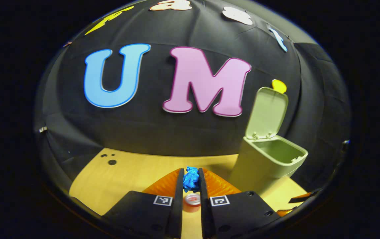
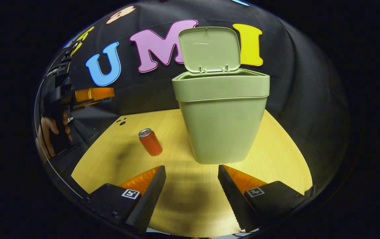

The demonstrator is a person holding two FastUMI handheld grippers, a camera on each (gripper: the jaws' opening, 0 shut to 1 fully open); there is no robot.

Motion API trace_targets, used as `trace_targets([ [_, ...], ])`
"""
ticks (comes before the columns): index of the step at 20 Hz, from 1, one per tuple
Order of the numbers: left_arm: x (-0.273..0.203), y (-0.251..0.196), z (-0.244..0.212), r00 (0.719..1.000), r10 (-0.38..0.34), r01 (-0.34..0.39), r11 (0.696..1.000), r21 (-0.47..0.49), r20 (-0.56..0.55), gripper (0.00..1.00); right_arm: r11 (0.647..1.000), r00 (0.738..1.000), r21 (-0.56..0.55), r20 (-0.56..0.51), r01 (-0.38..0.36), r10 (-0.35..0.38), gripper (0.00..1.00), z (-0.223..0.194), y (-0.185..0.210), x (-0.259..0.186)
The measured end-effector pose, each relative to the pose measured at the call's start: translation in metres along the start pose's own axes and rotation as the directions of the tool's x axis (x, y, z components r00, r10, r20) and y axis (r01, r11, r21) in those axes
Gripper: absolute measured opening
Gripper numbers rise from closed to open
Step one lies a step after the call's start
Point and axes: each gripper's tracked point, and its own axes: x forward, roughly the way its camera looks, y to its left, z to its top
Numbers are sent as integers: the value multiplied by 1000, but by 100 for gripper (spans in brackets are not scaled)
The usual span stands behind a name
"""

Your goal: Press the lid of the desktop garbage bin to open it, pick up the crumpled paper on the desktop and throw it into the bin, then pick up the pop can on the desktop and drop it into the bin, and finally close the garbage bin lid.

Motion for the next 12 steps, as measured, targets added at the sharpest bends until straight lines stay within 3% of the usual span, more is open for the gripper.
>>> trace_targets([
  [5,25,-79,22,990,-142,143,989,-33,22,27,1000,1000,1,1,6,-6,99,-1,-15,-3],
  [12,58,-173,27,949,-315,314,948,60,21,27,1000,1000,-25,-6,-12,12,99,-2,-25,0],
])
